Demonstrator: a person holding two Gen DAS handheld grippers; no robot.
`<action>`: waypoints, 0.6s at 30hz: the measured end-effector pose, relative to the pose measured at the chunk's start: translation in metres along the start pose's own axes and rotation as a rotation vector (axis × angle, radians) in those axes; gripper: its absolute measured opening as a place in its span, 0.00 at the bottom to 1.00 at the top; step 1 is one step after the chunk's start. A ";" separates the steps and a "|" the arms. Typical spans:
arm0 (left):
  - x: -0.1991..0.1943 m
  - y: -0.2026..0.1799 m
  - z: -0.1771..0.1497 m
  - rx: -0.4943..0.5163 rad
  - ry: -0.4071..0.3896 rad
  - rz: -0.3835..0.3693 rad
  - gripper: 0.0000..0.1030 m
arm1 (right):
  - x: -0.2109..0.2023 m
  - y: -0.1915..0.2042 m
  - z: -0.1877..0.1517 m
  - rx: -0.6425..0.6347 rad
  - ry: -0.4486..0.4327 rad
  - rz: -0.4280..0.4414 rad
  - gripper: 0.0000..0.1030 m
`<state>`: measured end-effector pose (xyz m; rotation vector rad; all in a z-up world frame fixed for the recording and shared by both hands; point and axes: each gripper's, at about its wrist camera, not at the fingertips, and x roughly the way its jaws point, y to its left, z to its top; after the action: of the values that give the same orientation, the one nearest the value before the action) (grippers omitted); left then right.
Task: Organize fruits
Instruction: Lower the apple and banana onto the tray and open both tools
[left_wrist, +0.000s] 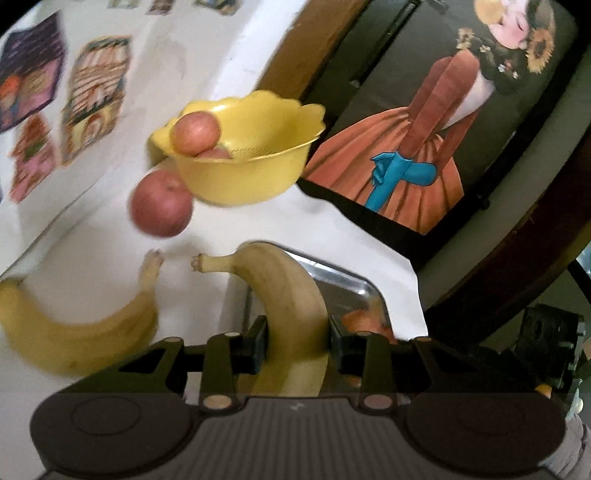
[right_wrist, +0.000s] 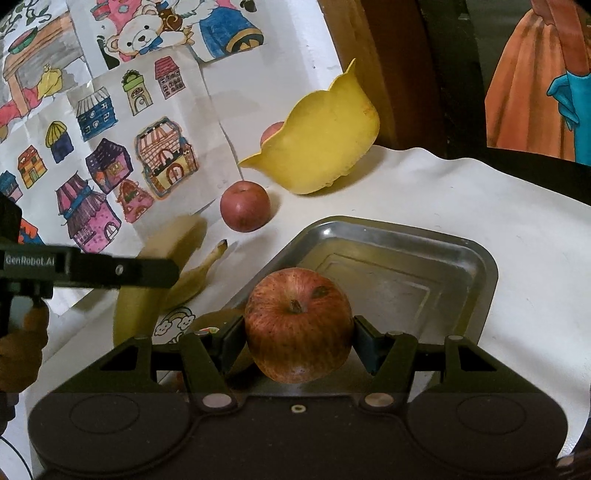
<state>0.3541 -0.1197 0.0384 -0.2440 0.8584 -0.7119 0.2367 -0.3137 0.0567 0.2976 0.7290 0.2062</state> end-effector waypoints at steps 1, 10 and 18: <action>0.004 -0.005 0.002 0.013 -0.005 0.001 0.36 | 0.000 0.000 -0.001 -0.006 -0.002 -0.003 0.62; 0.047 -0.039 0.005 0.114 0.019 0.034 0.37 | -0.002 -0.003 -0.015 -0.067 -0.001 -0.030 0.62; 0.064 -0.050 -0.002 0.159 0.064 0.068 0.38 | -0.005 -0.010 -0.023 -0.072 -0.014 -0.026 0.62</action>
<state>0.3576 -0.1995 0.0215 -0.0499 0.8616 -0.7238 0.2184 -0.3199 0.0403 0.2211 0.7099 0.2051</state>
